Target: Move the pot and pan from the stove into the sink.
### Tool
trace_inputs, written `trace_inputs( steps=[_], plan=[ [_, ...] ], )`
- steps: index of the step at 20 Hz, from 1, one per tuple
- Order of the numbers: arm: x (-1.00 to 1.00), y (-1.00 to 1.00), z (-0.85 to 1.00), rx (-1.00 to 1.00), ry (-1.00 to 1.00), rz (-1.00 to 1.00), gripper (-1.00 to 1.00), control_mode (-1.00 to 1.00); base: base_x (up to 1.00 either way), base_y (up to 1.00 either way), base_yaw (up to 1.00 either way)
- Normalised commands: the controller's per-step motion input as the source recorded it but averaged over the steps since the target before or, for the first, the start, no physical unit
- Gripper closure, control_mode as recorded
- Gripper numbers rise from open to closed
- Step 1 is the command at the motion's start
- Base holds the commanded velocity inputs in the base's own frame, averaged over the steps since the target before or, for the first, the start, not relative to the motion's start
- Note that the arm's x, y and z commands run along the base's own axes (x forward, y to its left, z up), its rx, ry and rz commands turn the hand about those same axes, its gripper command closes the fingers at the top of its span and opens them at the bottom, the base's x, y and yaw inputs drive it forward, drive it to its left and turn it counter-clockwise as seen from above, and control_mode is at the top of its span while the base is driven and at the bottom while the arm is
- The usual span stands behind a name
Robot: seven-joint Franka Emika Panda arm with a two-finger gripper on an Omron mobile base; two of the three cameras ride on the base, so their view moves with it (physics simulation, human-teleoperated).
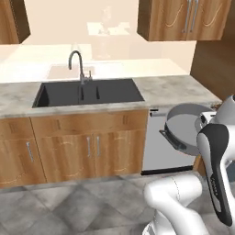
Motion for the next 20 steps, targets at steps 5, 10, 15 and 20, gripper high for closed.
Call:
trace_inputs(
  steps=[5, 10, 15, 20],
  plan=[
    [0.00, 0.00, 0.00, 0.00, 0.00, 0.00, 1.00, 1.00, 0.00, 0.98, -0.13],
    [0.00, 0.00, 0.00, 0.00, 0.00, 0.00, 1.00, 1.00, 0.00, 0.96, -0.14],
    [0.00, 0.00, 0.00, 0.00, 0.00, 0.00, 1.00, 1.00, 0.00, 0.93, -0.14],
    [0.00, 0.00, 0.00, 0.00, 0.00, 0.00, 1.00, 1.00, 0.00, 0.88, -0.12]
  ],
)
